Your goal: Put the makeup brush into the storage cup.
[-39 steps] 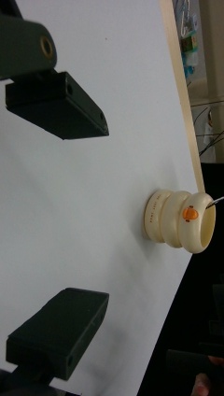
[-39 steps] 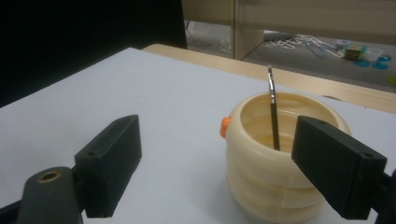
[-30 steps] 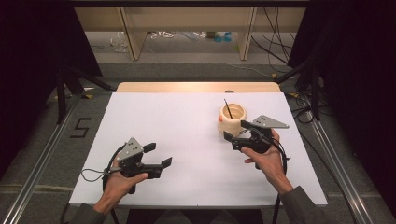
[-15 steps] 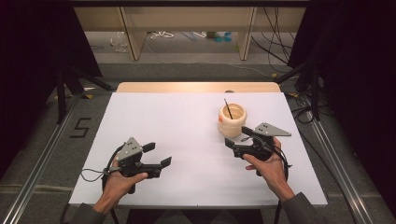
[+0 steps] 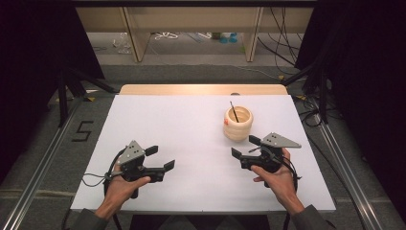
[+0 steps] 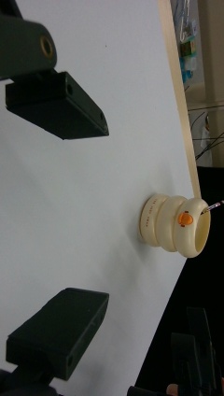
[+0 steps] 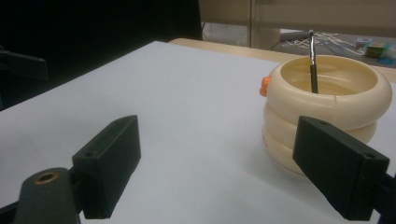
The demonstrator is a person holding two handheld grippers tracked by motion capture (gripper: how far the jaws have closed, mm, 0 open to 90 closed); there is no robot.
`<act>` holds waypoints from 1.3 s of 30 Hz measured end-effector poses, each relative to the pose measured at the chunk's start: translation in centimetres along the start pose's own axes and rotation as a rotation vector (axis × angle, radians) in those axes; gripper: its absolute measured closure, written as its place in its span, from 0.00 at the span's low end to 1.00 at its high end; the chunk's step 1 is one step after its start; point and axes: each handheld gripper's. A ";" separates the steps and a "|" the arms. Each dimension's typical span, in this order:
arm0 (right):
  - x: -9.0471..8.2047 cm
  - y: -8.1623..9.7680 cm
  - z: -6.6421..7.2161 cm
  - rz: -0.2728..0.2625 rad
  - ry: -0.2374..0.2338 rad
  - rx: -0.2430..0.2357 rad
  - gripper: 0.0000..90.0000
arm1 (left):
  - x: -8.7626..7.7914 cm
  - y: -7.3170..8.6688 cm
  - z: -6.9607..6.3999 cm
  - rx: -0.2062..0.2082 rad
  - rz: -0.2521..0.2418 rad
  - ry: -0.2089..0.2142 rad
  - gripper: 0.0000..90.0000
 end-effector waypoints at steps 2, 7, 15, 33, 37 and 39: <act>-0.1 0.1 0.2 -0.011 0.001 -0.004 0.18 | 0.0 0.0 0.1 0.017 0.000 0.003 0.18; -0.5 0.5 0.5 -0.005 0.008 -0.005 0.18 | 0.0 0.0 0.1 0.017 -0.001 0.002 0.18; -0.9 0.8 1.0 -0.003 0.002 -0.012 0.18 | 0.0 0.0 0.1 0.021 -0.001 0.005 0.18; -1.5 1.6 1.5 0.009 0.004 -0.002 0.18 | 0.0 0.0 0.1 0.022 0.000 0.003 0.18; -1.8 1.8 1.6 0.014 0.014 -0.009 0.18 | 0.1 0.0 0.1 0.022 0.000 0.005 0.18; -1.8 1.8 1.6 0.016 0.013 -0.009 0.18 | 0.1 0.1 0.0 0.017 0.000 0.004 0.18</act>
Point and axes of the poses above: each handheld gripper's, and its own axes: x roughly forward along the jaws, y roughly out of its underside, z roughly to its left, and after that the axes turned 5 degrees about z, right-handed
